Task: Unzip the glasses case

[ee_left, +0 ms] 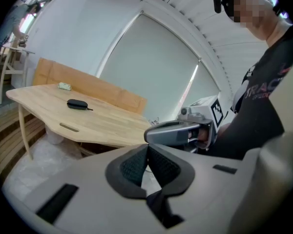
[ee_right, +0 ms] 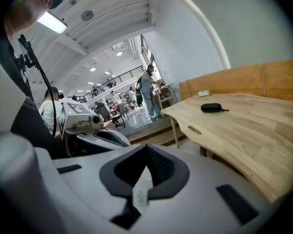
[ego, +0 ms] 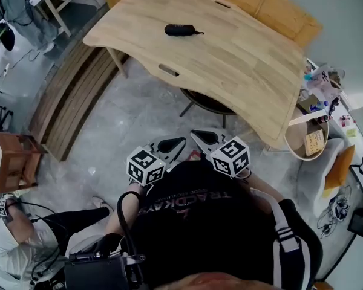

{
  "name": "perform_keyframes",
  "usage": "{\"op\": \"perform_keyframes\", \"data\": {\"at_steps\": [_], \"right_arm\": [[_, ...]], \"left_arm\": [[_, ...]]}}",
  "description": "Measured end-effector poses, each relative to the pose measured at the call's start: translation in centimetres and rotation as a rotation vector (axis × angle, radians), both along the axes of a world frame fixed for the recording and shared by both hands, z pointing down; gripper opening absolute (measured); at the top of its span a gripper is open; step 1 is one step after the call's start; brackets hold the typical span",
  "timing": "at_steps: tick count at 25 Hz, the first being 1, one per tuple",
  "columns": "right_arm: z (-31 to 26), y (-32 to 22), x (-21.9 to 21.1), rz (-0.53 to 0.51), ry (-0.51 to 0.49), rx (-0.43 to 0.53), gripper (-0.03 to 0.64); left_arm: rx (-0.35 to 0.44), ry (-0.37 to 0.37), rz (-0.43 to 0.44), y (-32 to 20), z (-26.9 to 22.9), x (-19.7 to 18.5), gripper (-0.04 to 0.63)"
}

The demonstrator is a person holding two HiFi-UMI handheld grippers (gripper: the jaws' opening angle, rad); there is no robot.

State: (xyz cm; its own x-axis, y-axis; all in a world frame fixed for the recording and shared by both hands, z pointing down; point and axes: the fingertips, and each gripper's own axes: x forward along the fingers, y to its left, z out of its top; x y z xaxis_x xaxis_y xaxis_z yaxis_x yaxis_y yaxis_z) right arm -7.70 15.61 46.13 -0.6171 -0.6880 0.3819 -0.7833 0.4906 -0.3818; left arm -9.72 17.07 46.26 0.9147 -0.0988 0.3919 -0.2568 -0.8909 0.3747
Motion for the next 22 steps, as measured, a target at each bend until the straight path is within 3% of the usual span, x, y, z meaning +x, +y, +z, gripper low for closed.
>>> {"op": "perform_keyframes", "data": {"at_steps": [22], "right_arm": [[0.2, 0.55, -0.77, -0.02, 0.014, -0.001, 0.017]], "left_arm": [[-0.01, 0.011, -0.011, 0.14, 0.24, -0.14, 0.012]]}}
